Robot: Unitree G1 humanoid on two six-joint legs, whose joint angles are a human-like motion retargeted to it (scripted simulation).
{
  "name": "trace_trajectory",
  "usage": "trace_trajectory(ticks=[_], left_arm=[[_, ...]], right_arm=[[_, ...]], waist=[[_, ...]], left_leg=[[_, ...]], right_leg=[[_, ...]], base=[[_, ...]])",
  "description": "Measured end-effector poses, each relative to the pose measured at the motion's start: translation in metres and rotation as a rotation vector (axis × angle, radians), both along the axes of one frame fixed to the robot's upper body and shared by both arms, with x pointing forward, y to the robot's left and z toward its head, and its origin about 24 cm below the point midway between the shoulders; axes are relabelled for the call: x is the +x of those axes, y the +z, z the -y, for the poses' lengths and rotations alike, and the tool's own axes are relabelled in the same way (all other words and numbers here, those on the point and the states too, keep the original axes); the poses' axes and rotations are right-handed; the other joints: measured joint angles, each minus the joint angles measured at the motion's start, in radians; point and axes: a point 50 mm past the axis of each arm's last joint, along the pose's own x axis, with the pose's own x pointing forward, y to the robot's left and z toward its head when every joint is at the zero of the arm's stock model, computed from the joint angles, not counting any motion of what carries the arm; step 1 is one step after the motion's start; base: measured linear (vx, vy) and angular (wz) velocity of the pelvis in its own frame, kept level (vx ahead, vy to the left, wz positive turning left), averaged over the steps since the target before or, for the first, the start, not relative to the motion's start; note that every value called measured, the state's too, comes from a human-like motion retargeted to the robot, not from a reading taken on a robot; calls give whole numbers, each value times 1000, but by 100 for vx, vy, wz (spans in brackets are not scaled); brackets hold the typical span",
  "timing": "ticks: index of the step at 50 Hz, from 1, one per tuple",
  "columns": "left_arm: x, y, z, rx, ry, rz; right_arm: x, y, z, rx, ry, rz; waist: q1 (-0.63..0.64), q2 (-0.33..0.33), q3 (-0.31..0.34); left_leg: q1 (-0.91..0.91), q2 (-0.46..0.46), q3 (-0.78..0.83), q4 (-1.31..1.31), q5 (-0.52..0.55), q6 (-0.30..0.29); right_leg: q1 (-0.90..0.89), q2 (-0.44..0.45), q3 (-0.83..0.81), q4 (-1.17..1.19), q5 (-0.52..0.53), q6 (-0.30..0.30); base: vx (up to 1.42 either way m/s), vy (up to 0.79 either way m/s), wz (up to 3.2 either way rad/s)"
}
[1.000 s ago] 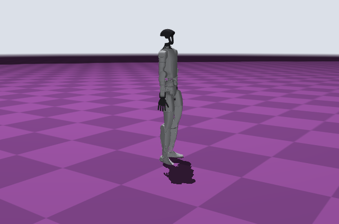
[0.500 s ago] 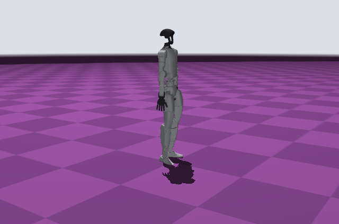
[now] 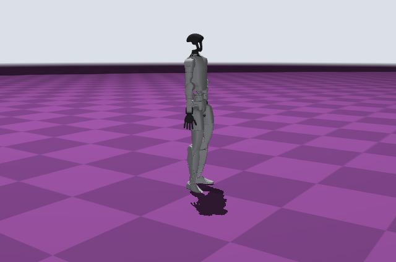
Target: In place motions
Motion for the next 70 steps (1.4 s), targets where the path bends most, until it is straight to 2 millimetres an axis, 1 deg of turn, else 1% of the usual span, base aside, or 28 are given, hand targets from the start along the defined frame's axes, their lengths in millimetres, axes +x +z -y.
trace_trajectory(ticks=[12,27,47,53,63,70], left_arm=[[-2,0,0,0,6,-6],[3,0,2,-4,1,9],[1,0,2,-4,3,1],[4,-1,2,-7,-3,11],[16,-2,5,-14,-27,49],[21,-2,3,53,-20,115]], right_arm=[[-1,0,0,1,1,-5],[-1,0,1,1,-1,-5],[0,0,2,2,-1,-2],[0,1,3,-1,-4,-1],[2,1,8,-13,-19,9],[11,3,16,-33,-1,22]], waist=[[-2,3,3],[-2,4,7],[-1,0,8],[3,-2,8],[13,-7,7],[28,13,19]], left_leg=[[2,-1,2,-5,4,3],[-6,-1,2,-7,-9,5],[-15,2,3,0,-22,2],[-26,2,0,8,-20,2],[-72,-15,-27,27,-30,7],[-97,-17,-44,33,-53,3]], right_leg=[[-1,2,5,1,8,-1],[-11,2,10,1,18,-4],[-16,-3,8,0,28,-1],[-17,-9,-1,-2,32,1],[-35,-37,-30,0,42,6],[-60,-44,-15,20,65,3]], base=[[0,0,0],[0,0,0],[0,0,0],[0,0,0],[-2,5,18],[-3,9,-1]])
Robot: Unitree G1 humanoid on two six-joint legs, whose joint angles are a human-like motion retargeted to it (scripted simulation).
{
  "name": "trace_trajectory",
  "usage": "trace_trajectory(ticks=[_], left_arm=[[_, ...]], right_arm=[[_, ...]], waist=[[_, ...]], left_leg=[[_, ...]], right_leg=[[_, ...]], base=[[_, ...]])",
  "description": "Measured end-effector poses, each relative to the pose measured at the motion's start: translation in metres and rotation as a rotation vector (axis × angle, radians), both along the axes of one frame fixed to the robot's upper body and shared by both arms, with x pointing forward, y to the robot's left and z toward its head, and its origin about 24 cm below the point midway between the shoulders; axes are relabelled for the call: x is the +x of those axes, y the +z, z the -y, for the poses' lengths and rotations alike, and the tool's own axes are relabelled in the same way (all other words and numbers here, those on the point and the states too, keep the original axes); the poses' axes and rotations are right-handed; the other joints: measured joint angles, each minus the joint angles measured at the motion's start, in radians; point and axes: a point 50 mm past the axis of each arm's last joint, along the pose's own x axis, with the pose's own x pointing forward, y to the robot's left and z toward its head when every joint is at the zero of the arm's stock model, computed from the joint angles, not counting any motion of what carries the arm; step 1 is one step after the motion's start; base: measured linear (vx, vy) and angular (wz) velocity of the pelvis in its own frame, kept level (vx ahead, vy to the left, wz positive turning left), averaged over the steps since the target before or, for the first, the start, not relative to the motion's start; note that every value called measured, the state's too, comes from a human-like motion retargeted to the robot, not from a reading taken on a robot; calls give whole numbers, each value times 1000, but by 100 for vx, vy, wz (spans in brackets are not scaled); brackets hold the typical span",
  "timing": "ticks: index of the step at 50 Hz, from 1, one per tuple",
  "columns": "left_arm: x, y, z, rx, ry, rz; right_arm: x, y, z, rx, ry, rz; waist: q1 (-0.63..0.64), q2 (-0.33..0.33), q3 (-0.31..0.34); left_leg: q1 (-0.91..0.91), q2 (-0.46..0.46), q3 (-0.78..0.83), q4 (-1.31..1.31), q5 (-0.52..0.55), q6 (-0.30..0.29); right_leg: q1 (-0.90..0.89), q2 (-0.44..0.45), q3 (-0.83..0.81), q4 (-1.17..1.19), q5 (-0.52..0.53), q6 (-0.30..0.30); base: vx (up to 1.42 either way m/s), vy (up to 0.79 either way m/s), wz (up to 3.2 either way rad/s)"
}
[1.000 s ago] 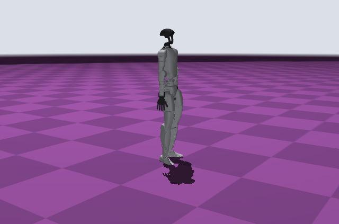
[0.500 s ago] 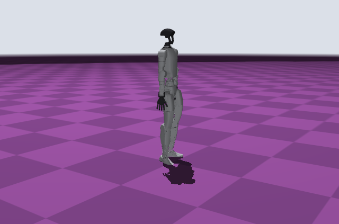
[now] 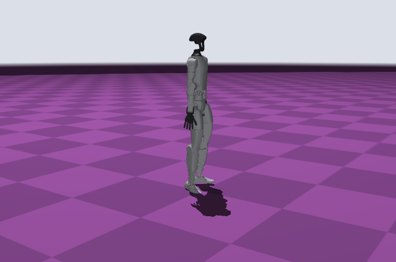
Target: In place motions
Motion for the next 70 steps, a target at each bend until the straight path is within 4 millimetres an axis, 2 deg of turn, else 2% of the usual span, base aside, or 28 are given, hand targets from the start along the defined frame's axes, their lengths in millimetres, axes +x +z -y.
trace_trajectory(ticks=[2,6,9,10,11,13,15,17,20,25,27,30,33,35,37,40,43,45,50,53,55,57,60,61,65,70], left_arm=[[1,0,-1,-5,3,3],[0,1,-9,-7,2,1],[3,2,-19,1,-20,8],[6,2,-23,6,-28,12],[8,2,-26,14,-37,19],[13,3,-32,32,-60,34],[17,4,-34,42,-92,48],[24,3,-31,39,-124,62],[30,3,-23,27,-111,91],[19,1,-12,17,-38,54],[12,1,-10,18,-13,27],[5,1,-12,36,25,2],[0,2,-17,62,64,-19],[-4,2,-20,72,93,-32],[-7,3,-21,74,122,-41],[-13,3,-22,74,151,-60],[-18,3,-22,74,158,-72],[-22,4,-21,76,162,-78],[-30,4,-18,65,216,-99],[-40,5,-15,51,229,-143],[-44,6,-14,48,232,-157],[-40,5,-16,50,239,-138],[-26,5,-27,60,225,-92],[-21,5,-31,68,213,-79],[0,6,-44,92,166,-19],[24,7,-50,89,123,53]], right_arm=[[7,0,2,-7,13,11],[22,1,2,-7,36,44],[33,1,-1,-1,52,75],[36,1,-3,3,61,85],[38,1,-4,8,68,92],[37,0,-5,12,76,94],[29,0,-4,10,68,79],[20,0,-1,8,44,57],[10,1,3,-1,40,21],[-1,2,11,-22,46,-12],[-4,3,12,-26,29,-10],[-8,3,13,-32,-1,-3],[-11,3,13,-33,-17,-3],[-14,3,13,-39,-19,-10],[-18,3,12,-47,-20,-20],[-27,3,10,-52,-36,-44],[-36,3,7,-49,-70,-67],[-37,3,4,-43,-91,-70],[-13,0,3,-31,-70,21],[-1,0,4,-31,-45,73],[7,0,3,-29,-32,104],[20,0,0,-20,-11,148],[40,0,-8,6,15,211],[44,0,-12,16,18,221],[49,-1,-24,61,38,240],[40,-3,-35,109,76,225]], waist=[[10,8,3],[-3,21,12],[-82,7,63],[-107,1,81],[-120,-6,91],[-111,-19,102],[-56,-24,112],[1,-23,133],[66,-14,147],[68,4,130],[62,-5,130],[51,-31,129],[35,-59,118],[25,-71,106],[15,-78,93],[29,-86,71],[96,-106,36],[149,-120,12],[204,-132,23],[183,-97,34],[150,-48,40],[127,-9,28],[139,5,-1],[133,5,1],[93,-10,28],[62,-82,49]], left_leg=[[-17,5,5,5,-8,-2],[-54,16,-8,11,-10,1],[-49,-15,-79,15,7,9],[-48,-22,-101,18,14,9],[-56,-29,-116,24,23,7],[-68,-40,-128,32,37,3],[-72,-49,-128,33,51,-1],[-82,-58,-154,40,70,-8],[-116,-74,-198,48,94,-18],[-166,-87,-217,28,62,-40],[-171,-71,-115,19,25,-13],[-151,-25,126,18,-22,24],[-130,28,318,45,-2,52],[-126,57,364,58,48,66],[-133,65,342,56,81,90],[-124,52,331,25,88,68],[-146,9,284,-48,142,103],[-154,-6,279,-83,149,96],[-168,-14,178,-58,107,95],[-100,-14,131,-61,72,93],[-57,15,72,-60,55,86],[-64,58,40,-59,56,80],[-131,132,58,-52,83,61],[-133,135,48,-45,81,59],[-109,107,-21,-32,72,62],[-76,15,-86,-46,79,65]], right_leg=[[-26,-2,28,36,-8,7],[-92,30,188,119,-74,51],[-104,100,444,142,-109,119],[-107,132,553,153,-112,130],[-102,137,566,155,-99,118],[-85,112,470,141,-98,85],[-71,78,384,130,-111,97],[-66,65,372,130,-118,109],[-50,34,244,101,-124,96],[-33,8,99,73,-148,121],[-19,-13,37,65,-152,133],[13,-47,-82,47,-157,153],[48,-71,-196,25,-156,182],[72,-72,-263,7,-156,200],[98,-61,-314,-11,-156,217],[132,-35,-357,-32,-155,239],[126,-29,-399,-31,-126,243],[116,-27,-427,-19,-97,243],[161,-35,-505,50,32,243],[231,-59,-541,161,186,243],[240,-88,-495,306,265,208],[173,-107,-411,455,263,227],[-13,13,-191,525,227,243],[-30,23,-166,539,213,243],[-55,41,-82,520,133,243],[-120,119,210,310,-74,243]], base=[[-8,8,-31],[-5,0,17],[-5,-2,158],[-7,1,160],[-6,2,145],[-2,4,103],[3,8,80],[-5,10,117],[-17,12,135],[-14,19,201],[-13,19,235],[-11,12,243],[0,12,241],[7,10,219],[14,13,209],[22,18,165],[24,16,101],[27,16,70],[26,16,64],[43,29,103],[38,22,129],[15,2,64],[-2,-19,2],[11,-9,62],[18,1,120],[16,-3,112]])
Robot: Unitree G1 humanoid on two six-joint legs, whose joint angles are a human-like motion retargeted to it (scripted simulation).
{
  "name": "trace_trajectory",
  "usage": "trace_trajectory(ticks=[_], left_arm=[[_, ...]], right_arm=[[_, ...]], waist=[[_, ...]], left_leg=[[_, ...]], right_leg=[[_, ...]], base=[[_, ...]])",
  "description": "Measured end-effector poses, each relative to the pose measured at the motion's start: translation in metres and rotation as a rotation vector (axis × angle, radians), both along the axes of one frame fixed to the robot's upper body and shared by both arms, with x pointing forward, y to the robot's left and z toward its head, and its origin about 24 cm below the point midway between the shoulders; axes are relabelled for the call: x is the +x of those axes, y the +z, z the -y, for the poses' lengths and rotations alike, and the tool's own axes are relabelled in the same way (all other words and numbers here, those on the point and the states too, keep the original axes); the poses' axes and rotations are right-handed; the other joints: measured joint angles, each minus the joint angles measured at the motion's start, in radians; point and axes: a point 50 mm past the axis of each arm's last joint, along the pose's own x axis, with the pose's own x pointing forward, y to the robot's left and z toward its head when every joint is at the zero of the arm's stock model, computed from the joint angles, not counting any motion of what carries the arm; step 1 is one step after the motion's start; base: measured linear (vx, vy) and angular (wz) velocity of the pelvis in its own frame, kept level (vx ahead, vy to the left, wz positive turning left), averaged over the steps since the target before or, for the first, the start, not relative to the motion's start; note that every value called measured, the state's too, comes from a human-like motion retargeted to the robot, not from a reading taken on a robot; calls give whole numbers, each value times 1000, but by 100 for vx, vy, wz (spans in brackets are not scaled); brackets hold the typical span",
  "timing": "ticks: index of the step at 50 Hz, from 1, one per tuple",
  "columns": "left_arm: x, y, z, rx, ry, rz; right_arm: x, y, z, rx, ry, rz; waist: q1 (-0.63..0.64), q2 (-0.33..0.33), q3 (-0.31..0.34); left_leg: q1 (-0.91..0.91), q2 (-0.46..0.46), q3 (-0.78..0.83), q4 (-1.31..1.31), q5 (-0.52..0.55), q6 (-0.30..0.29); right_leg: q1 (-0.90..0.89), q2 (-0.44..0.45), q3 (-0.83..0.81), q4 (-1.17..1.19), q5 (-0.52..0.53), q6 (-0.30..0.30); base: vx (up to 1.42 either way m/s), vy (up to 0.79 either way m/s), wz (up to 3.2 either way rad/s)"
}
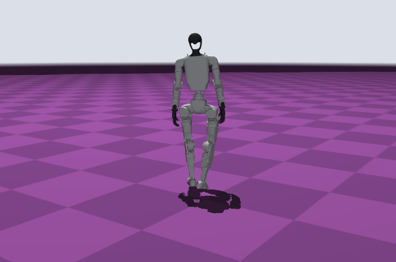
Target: In place motions
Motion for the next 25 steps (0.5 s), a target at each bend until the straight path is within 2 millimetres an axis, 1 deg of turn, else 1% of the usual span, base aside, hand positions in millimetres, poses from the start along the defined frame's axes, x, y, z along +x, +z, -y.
trace_trajectory(ticks=[1,2,3,4,5,6,7,8,9,11,13,15,17,23,25], left_arm=[[2,0,3,-9,-6,7],[4,-1,5,-19,-12,13],[5,-1,8,-31,-18,18],[5,-2,11,-46,-24,14],[4,-2,14,-61,-30,6],[4,-2,17,-80,-41,-5],[4,-3,20,-97,-56,-17],[4,-3,25,-112,-79,-30],[4,-4,29,-118,-90,-39],[1,-4,34,-120,-99,-47],[-3,-4,35,-130,-115,-58],[-11,-4,35,-142,-143,-89],[-19,-4,35,-133,-172,-117],[-23,-4,34,-119,-172,-147],[-24,-4,36,-127,-156,-148]], right_arm=[[-5,-1,0,7,-7,-16],[-10,-1,-1,13,-17,-31],[-15,-1,-2,21,-31,-44],[-21,-2,-2,25,-46,-62],[-28,-2,-2,27,-61,-81],[-32,-2,-1,29,-75,-98],[-36,-2,0,30,-92,-114],[-39,-2,1,30,-114,-128],[-41,-2,1,25,-127,-137],[-43,-2,4,8,-137,-145],[-42,-2,5,-6,-127,-144],[-42,-2,5,-10,-104,-144],[-41,-2,5,-8,-104,-138],[-27,-1,8,-4,-101,-85],[-23,-1,11,-17,-85,-77]], waist=[[-12,-14,11],[-22,-24,23],[-26,-27,35],[-25,-28,38],[-21,-28,36],[18,-29,25],[42,-26,18],[36,-16,22],[44,-12,27],[65,-8,38],[53,4,39],[21,10,16],[15,13,-4],[42,17,6],[36,25,6]], left_leg=[[20,-36,-21,0,-5,10],[39,-65,-42,0,-9,17],[55,-79,-62,-1,-9,20],[65,-88,-79,-1,-8,20],[71,-96,-93,0,-7,18],[59,-91,-71,4,-9,15],[49,-88,-65,10,-8,12],[45,-88,-93,18,-3,10],[46,-88,-98,21,-1,9],[56,-88,-87,25,1,6],[62,-84,-96,33,1,1],[44,-84,-118,50,-2,-5],[25,-83,-123,70,-9,-10],[-16,-76,-107,167,-49,-33],[-37,-78,-128,207,-41,-43]], right_leg=[[7,-14,51,-48,-59,0],[14,-25,85,-98,-112,-23],[22,-30,88,-152,-152,-93],[31,-22,110,-189,-175,-132],[41,-8,140,-217,-190,-156],[65,-51,-34,-220,-189,-135],[81,-78,-132,-226,-187,-118],[83,-74,-81,-236,-183,-109],[90,-72,-75,-247,-183,-114],[111,-69,-101,-266,-189,-129],[127,-65,-95,-279,-195,-125],[129,-61,-104,-295,-201,-128],[121,-59,-107,-302,-206,-131],[92,-70,-87,-286,-211,-132],[81,-70,-74,-283,-206,-133]], base=[[19,16,140],[17,18,137],[15,10,112],[15,5,86],[11,3,12],[5,1,-20],[0,0,0],[-5,1,71],[-7,0,76],[-3,-4,15],[4,-7,38],[6,-7,54],[1,-3,18],[-8,-2,-3],[-5,3,-18]])
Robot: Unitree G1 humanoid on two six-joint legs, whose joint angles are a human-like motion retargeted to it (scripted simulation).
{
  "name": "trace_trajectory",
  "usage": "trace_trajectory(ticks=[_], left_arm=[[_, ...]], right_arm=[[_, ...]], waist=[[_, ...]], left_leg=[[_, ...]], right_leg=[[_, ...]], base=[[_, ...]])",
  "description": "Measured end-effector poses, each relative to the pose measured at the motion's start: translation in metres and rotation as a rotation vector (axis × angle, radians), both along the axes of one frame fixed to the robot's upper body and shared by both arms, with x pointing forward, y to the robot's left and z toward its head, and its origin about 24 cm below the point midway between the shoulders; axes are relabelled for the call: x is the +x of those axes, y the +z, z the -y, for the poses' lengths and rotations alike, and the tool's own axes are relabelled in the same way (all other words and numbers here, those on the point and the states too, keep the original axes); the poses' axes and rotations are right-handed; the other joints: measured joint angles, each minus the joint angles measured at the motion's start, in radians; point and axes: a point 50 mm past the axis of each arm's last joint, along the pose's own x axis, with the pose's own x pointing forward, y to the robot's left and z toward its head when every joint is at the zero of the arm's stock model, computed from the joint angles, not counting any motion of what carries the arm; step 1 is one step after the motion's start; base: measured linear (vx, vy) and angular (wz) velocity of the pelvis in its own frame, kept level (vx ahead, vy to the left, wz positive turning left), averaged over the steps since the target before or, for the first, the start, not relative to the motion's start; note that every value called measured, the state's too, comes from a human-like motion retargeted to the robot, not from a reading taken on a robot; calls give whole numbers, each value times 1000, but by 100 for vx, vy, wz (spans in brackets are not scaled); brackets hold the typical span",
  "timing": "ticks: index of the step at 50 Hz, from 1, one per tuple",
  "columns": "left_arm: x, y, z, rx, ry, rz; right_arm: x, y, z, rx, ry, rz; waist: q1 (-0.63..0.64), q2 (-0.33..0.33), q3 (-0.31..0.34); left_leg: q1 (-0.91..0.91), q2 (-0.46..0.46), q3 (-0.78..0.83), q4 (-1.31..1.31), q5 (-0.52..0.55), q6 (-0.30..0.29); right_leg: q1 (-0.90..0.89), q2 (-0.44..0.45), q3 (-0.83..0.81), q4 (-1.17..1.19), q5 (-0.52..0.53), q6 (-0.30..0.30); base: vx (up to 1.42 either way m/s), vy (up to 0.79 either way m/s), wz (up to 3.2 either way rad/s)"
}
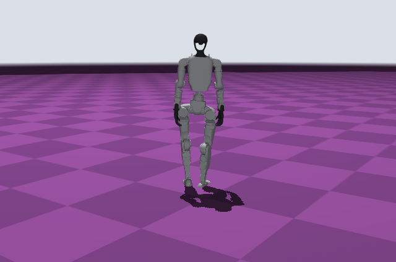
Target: In place motions
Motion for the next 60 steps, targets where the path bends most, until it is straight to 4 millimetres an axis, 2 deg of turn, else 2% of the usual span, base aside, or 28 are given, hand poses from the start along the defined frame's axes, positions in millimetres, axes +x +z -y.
trace_trajectory(ticks=[5,7,9,12,18,22,25,27,30,32,34,38,40,42,45,47,50,53,55,56,58,60], left_arm=[[1,-1,3,-6,18,10],[3,-1,1,-3,19,21],[3,0,-2,5,21,27],[-1,0,-6,17,31,20],[-3,3,-24,49,39,13],[-13,5,-33,78,15,-5],[-20,7,-42,103,25,-10],[-21,8,-49,129,27,-8],[-23,11,-60,173,24,-19],[-26,13,-65,190,23,-26],[-26,13,-67,195,31,-25],[-24,13,-68,191,61,-10],[-24,13,-67,188,73,-3],[-24,12,-65,182,80,1],[-20,9,-57,165,89,26],[-10,7,-51,143,88,75],[7,5,-43,98,62,150],[16,4,-38,87,-3,193],[22,5,-38,89,-51,217],[24,5,-39,91,-70,226],[30,6,-40,92,-105,241],[33,6,-39,86,-130,244]], right_arm=[[1,1,5,-19,-14,2],[1,0,4,-13,-25,0],[2,0,2,-1,-22,1],[10,0,-2,22,10,22],[44,5,-7,42,131,146],[55,7,-4,37,194,171],[56,7,-3,15,178,179],[56,7,-2,9,143,175],[47,5,3,4,85,123],[34,4,11,-18,47,62],[20,4,21,-58,10,2],[-7,6,36,-131,-46,-106],[-18,8,41,-153,-68,-153],[-31,9,43,-163,-95,-198],[-47,11,44,-171,-168,-246],[-52,11,41,-170,-257,-251],[-60,10,35,-143,-377,-256],[-67,10,28,-113,-434,-274],[-67,9,22,-95,-426,-282],[-63,8,20,-87,-400,-276],[-54,5,16,-70,-335,-252],[-44,4,15,-53,-245,-219]], waist=[[24,7,-1],[57,4,7],[71,-2,16],[33,-8,19],[-88,-27,65],[-94,-24,51],[-116,-14,44],[-127,-7,46],[-128,4,39],[-124,18,28],[-113,33,18],[-115,55,5],[-139,60,-5],[-174,84,-19],[-192,105,-40],[-213,112,-38],[-236,121,-38],[-221,98,-46],[-201,50,-42],[-186,19,-31],[-176,-16,-11],[-174,-13,-5]], left_leg=[[-35,-40,-179,33,53,-4],[-22,-51,-258,8,46,-19],[8,-45,-271,-32,23,-23],[53,-20,-172,-103,15,19],[133,5,-8,-216,41,16],[152,44,192,-237,-2,17],[154,74,296,-241,-34,16],[163,88,369,-249,-56,10],[174,111,468,-254,-87,-1],[182,126,523,-252,-108,-10],[192,139,569,-247,-126,-21],[222,151,644,-241,-147,-46],[239,144,678,-241,-151,-60],[254,163,705,-237,-147,-77],[275,181,765,-222,-134,-106],[294,187,781,-208,-123,-123],[330,202,818,-172,-96,-142],[359,219,825,-88,-18,-132],[362,239,812,31,52,-98],[340,265,782,138,78,-59],[267,328,666,360,109,24],[178,375,516,522,105,29]], right_leg=[[-29,-2,67,-3,26,-16],[-40,2,106,2,40,-26],[-49,3,131,12,54,-33],[-65,10,151,35,73,-44],[-113,57,261,76,125,-104],[-171,97,303,77,139,-140],[-187,79,160,72,109,-159],[-171,35,-55,65,74,-152],[-128,-12,-383,63,49,-140],[-106,-20,-501,71,67,-149],[-96,-24,-530,84,109,-176],[-92,-13,-396,96,197,-246],[-86,0,-314,76,181,-213],[-88,37,-303,26,176,-264],[-82,71,-271,-20,182,-279],[-83,91,-194,-34,172,-275],[-75,95,-161,-38,161,-263],[-61,75,-110,-39,155,-250],[-42,30,-88,-40,154,-243],[-28,3,-70,-41,153,-239],[-4,-27,-49,-44,150,-233],[8,-20,-52,-50,150,-236]], base=[[-1,5,-71],[5,-2,-143],[6,-7,-125],[7,-11,-84],[-11,-16,-151],[-22,-17,-272],[-35,-18,-269],[-42,-17,-266],[-27,-13,-262],[-13,-9,-231],[-8,-9,-223],[-4,-12,-194],[3,-12,-140],[10,-15,-121],[12,-16,-126],[8,-17,-77],[15,-16,-83],[22,-17,-100],[21,-24,-101],[19,-23,-102],[18,-20,-61],[18,-14,-41]])
